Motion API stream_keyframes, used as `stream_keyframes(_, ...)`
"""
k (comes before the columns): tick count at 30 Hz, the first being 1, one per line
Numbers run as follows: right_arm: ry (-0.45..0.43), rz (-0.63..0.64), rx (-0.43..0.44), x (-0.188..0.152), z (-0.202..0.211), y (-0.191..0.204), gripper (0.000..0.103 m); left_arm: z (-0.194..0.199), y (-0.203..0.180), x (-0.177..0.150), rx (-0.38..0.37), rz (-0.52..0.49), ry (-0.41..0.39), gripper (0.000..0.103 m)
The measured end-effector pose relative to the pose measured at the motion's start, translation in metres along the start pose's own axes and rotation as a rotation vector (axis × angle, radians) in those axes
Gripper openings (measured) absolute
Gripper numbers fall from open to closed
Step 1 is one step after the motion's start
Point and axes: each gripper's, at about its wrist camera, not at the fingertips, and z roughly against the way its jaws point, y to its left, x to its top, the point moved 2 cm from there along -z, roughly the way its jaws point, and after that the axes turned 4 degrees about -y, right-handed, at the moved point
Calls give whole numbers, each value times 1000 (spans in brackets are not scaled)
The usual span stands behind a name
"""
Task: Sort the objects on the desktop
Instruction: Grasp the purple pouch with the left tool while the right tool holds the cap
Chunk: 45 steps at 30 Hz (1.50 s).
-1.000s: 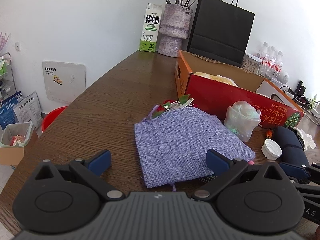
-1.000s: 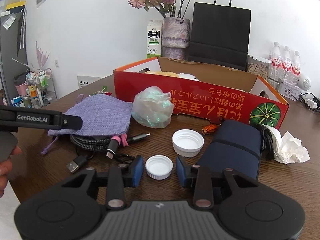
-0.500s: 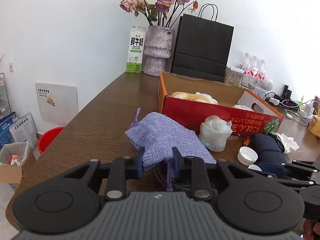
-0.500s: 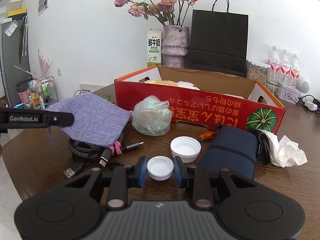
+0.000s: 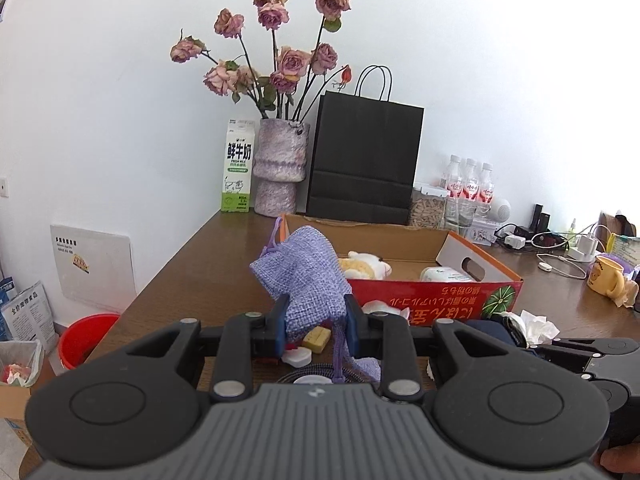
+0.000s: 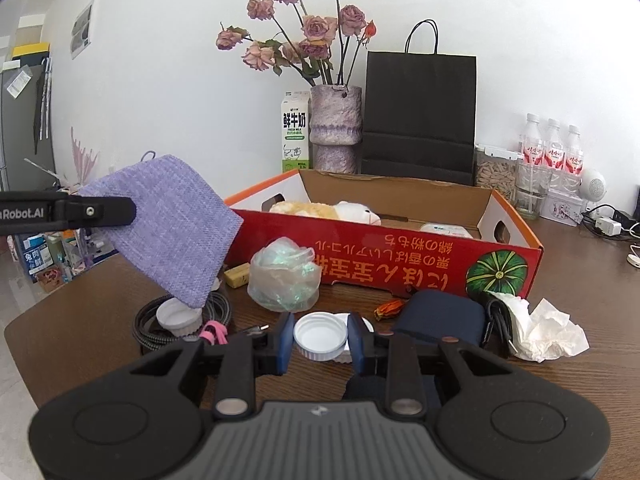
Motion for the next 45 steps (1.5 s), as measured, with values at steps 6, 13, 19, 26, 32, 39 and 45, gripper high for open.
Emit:
stream_keyframes(6,-56,-5,-21,16,1,-10,27,-6,-16,16,-25,-21,-56,27)
stream_keyframes(13,-126,-23,-51,40,-4,-28,27,-19,-39,32,-48,-60,-140,26)
stream_keyframes(19,-167,-48,-74,57,-15,-48,27,-40,-54,45,-68,-63,-172,20)
stream_keyframes(26,-200,-58,-94,77,-36,-71,27,-78,-65,58,-77,-35,-178,17)
stream_keyframes(32,-229,-60,-115,102,-62,-90,27,-121,-71,67,-61,-9,-162,17)
stream_keyframes(39,-164,-95,-135,101,-113,-113,27,-181,-68,52,-44,25,-50,17)
stream_keyframes(45,-81,-79,-142,83,-135,-113,27,-199,-56,34,-14,34,40,18)
